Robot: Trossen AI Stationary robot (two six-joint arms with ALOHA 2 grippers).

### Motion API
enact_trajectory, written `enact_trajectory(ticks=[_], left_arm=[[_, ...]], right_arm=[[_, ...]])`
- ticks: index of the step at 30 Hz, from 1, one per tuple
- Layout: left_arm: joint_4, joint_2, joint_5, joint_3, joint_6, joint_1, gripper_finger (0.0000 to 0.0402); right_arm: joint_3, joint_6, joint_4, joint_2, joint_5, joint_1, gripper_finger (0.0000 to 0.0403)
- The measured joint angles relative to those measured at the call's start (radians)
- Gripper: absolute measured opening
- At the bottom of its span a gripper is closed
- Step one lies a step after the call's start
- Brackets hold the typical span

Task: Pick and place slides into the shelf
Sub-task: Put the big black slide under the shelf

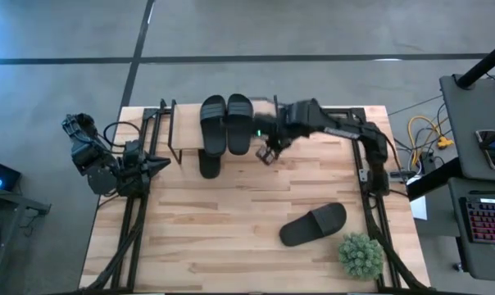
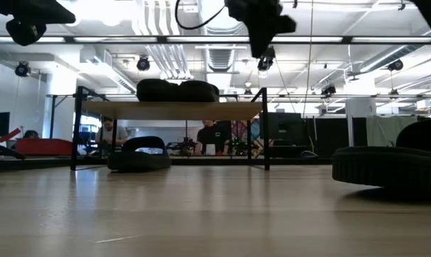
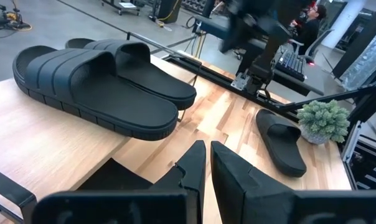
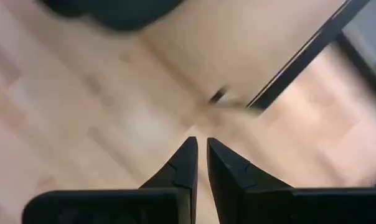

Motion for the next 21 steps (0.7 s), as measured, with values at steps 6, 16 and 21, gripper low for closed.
enact_trajectory(ticks=[6, 16, 21], left_arm=[[-0.002, -0.007, 0.0, -0.013, 0.004, 0.0, 0.001], [0.001, -0.008, 0.019, -0.013, 0.004, 0.0, 0.001], [0.0, -0.009, 0.028, -0.014, 0.005, 0.0, 0.001]], right_arm=[[-0.206, 0.257, 0.003, -0.035, -0.115, 0.167, 0.003], [-0.544, 0.752, 0.0, -0.032, -0.216, 0.429, 0.0109], [-0.588, 0.942, 0.004, -0.032, -0.26, 0.522, 0.0161]])
